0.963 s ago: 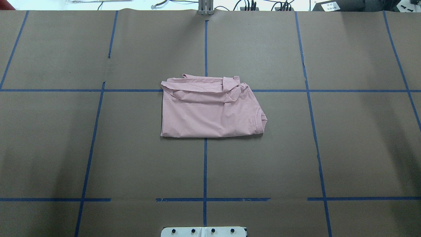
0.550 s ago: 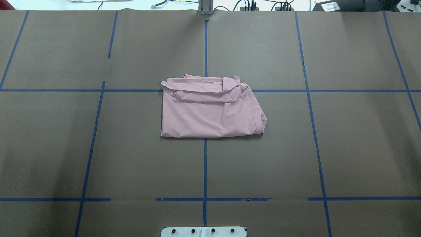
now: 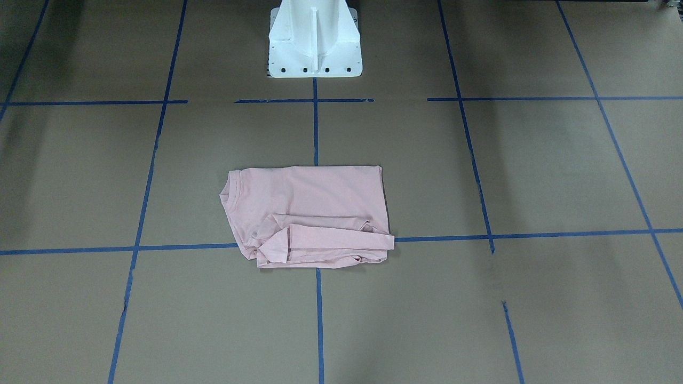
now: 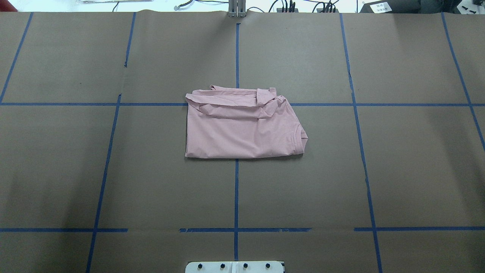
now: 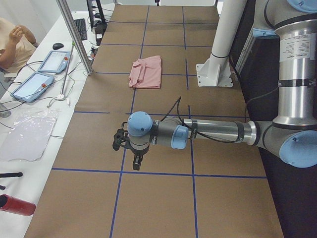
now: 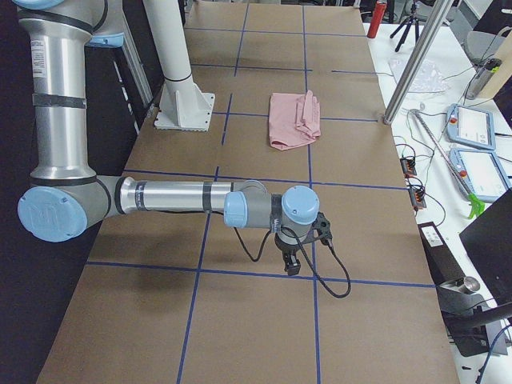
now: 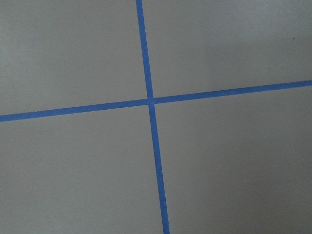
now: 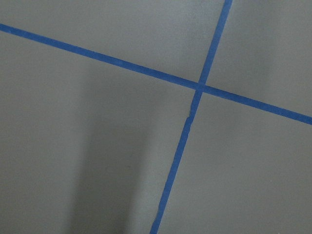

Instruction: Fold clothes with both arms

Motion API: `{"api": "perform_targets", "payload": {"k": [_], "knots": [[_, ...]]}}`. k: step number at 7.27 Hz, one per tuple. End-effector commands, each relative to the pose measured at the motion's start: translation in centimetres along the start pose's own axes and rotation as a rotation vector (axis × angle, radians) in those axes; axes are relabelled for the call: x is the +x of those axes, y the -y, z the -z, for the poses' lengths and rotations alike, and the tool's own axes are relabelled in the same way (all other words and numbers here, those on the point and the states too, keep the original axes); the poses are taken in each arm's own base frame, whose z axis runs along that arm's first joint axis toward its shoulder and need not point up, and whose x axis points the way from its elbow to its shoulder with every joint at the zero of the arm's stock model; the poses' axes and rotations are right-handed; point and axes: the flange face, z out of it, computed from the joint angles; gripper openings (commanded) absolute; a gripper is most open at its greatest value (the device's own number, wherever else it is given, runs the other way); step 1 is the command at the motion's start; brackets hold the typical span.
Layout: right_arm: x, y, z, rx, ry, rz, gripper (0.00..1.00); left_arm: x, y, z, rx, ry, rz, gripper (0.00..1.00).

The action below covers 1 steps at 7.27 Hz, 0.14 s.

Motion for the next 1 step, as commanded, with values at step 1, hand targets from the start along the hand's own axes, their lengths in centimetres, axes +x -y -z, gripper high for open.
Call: {"api": "perform_targets", "payload": {"k": [1], "knots": [[0.03,-0.2,-0.18,-0.003,0.001,0.0,1.0,-2.36,-0.93,2.42,0.05,0.024,0.049,1.0]]}}
